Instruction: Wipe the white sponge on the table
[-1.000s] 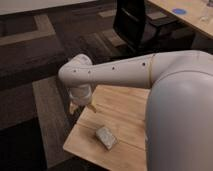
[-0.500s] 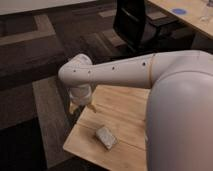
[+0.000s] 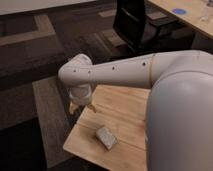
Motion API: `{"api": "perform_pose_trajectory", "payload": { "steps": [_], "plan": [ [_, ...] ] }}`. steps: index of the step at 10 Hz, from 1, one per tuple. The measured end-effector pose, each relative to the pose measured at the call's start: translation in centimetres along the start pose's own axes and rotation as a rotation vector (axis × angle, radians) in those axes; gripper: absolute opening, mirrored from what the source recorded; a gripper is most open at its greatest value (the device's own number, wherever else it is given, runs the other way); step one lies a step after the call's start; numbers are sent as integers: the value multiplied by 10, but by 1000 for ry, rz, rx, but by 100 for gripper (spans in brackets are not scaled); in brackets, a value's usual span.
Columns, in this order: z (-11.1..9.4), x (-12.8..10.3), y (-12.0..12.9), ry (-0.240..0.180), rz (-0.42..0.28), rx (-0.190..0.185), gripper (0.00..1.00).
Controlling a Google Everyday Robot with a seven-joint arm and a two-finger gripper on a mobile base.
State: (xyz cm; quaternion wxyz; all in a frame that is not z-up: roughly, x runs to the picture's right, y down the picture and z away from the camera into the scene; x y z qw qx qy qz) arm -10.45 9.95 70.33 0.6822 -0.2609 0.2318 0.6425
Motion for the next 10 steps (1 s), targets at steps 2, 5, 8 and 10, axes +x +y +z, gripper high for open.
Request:
{"api": "perform_pose_trajectory", "payload": {
  "steps": [2, 5, 8, 10],
  "plan": [
    [1, 0, 0, 2, 1, 0, 65],
    [6, -1, -29, -14, -72, 42, 65],
    [5, 22, -38, -9, -349, 80, 65],
    [11, 55, -44, 88, -596, 107, 65]
  ]
}}
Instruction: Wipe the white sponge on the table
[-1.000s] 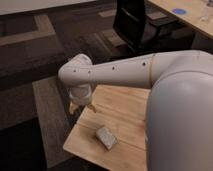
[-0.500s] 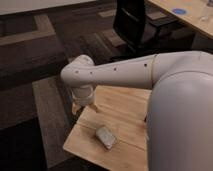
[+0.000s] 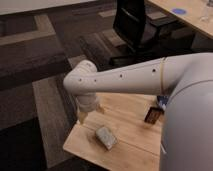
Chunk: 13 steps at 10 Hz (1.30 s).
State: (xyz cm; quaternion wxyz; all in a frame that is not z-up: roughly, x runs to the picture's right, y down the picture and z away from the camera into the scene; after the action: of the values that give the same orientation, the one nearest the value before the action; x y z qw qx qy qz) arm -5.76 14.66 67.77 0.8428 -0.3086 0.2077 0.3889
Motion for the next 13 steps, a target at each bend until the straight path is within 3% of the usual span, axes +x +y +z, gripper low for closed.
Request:
{"api": "perform_pose_trajectory", "payload": {
  "steps": [2, 8, 10, 13],
  "plan": [
    [2, 11, 4, 33, -88, 1, 65],
    [5, 10, 2, 30, -97, 13, 65],
    [23, 3, -1, -15, -171, 33, 65],
    [47, 7, -7, -44, -216, 36, 65]
  ]
}}
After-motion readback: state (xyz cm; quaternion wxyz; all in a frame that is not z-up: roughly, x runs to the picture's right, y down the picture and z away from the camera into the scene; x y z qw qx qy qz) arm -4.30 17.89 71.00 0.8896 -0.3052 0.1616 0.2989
